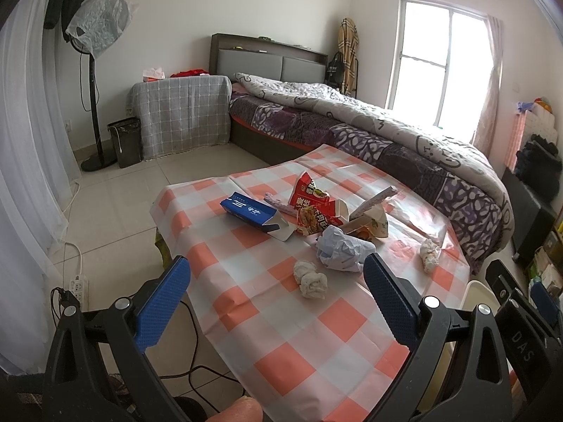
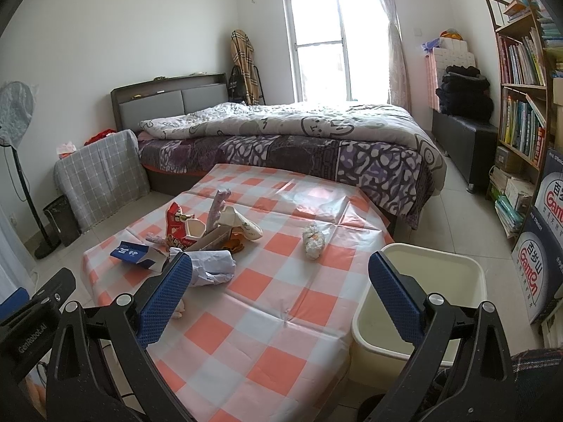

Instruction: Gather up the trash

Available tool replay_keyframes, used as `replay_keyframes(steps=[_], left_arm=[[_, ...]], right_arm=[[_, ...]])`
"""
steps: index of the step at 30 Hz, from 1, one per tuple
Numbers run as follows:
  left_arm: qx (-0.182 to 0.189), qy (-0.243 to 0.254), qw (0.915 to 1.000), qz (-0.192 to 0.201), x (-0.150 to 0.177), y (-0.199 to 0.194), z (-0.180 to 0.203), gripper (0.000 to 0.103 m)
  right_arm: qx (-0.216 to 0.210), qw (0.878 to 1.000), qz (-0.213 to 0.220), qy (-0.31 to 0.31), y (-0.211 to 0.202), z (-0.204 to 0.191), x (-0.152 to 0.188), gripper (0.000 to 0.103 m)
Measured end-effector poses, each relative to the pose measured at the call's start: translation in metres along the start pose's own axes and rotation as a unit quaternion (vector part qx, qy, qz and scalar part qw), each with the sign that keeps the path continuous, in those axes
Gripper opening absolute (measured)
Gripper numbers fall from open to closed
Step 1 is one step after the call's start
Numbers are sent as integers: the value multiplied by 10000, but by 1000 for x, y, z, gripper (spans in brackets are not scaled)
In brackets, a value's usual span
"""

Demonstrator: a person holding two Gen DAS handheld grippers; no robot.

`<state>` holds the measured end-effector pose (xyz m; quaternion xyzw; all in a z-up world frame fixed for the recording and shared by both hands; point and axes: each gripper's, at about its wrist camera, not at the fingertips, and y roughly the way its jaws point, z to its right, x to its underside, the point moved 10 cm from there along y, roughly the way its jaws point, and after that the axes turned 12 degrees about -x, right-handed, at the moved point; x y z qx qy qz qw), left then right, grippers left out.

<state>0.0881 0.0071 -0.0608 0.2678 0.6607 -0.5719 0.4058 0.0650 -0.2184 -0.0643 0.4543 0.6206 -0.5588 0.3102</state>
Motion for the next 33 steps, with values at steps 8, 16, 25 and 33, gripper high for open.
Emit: replay_keyframes(steps=[8,16,25,33], left_arm=[[-2,4,10000,0,0,0,1,96],[-18,1,10000,-14,0,1,-1,96],[-455,-331,9903,-1272,10,52,-41,96],[119,-887,9926,-816,-86,89,-51,96]], right_arm=[[-3,10000,-5,2,0,0,0,96],[1,10000,-21,17,-1,2,-9,96],[-270,9924,-1181,228,26,-12,-5,96],[-469,9888,-1351,422,64,-6,-60,96]])
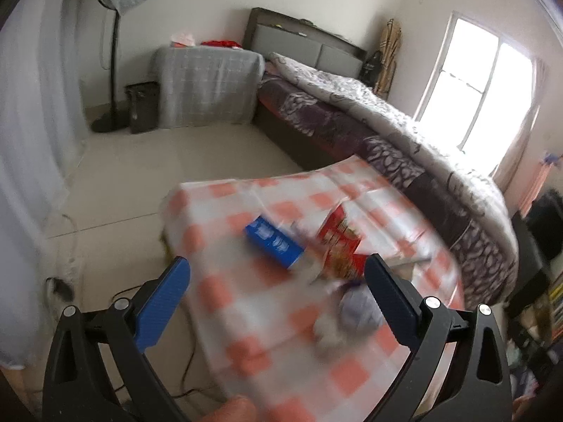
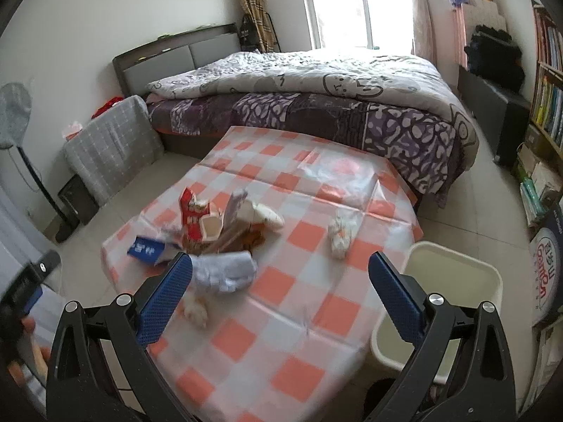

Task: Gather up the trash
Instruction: 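Grasp the blue carton with the left tool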

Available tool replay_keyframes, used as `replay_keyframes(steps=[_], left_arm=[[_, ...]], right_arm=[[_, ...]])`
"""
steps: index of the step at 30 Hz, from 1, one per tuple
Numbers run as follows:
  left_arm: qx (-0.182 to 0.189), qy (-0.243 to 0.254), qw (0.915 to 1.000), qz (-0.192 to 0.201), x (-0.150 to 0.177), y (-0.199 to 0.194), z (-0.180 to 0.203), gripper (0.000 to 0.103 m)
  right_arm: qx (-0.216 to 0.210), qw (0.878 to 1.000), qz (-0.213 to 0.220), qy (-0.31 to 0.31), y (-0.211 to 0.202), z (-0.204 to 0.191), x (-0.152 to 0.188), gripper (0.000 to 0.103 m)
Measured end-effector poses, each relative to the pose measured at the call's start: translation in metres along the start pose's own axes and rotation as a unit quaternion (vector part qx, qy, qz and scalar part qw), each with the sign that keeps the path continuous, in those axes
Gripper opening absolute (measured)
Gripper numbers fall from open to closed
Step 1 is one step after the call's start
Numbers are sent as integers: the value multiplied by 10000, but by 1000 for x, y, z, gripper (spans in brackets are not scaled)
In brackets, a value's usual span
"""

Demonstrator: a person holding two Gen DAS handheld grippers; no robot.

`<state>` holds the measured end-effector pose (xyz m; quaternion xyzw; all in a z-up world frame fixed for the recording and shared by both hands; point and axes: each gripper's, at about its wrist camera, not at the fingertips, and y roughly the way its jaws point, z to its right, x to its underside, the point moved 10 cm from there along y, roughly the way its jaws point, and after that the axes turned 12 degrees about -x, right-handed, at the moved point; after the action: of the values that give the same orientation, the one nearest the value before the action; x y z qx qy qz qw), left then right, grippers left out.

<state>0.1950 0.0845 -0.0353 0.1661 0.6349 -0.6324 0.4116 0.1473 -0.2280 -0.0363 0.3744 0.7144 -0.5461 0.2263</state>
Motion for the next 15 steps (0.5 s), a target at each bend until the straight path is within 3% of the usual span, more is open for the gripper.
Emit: replay_keyframes(steps=[1,2,3,4,7,11,12,15], left_arm=[[404,0,9985,-380,-1,21,9,96],[480,9,9958,-774,4,39,12,96],[227,-1,9919,-1250,14,67,9,96],[-74,14,9900,-1409,19,87,6,96],[-597,-36,9858,-1572,27,137,4,96],[-897,-583,9737,-2013,35,194,4,96],[-997,-769,9693,-2114,36,212,6,96],[-1233,-966,9628,-2202,34,247,8,96]], right_arm=[[7,10000,-27,12,6,2,-5,96],[24,10000,-78,26,15,5,-8,96],[38,9999,-152,51,24,10,-11,96],[33,9997,-223,97,32,13,-11,96],[-86,9985,-435,308,56,26,0,96],[-208,9918,-967,809,83,36,19,96],[-300,9912,-1005,810,87,33,19,96],[-17,9952,-942,252,92,26,14,96]])
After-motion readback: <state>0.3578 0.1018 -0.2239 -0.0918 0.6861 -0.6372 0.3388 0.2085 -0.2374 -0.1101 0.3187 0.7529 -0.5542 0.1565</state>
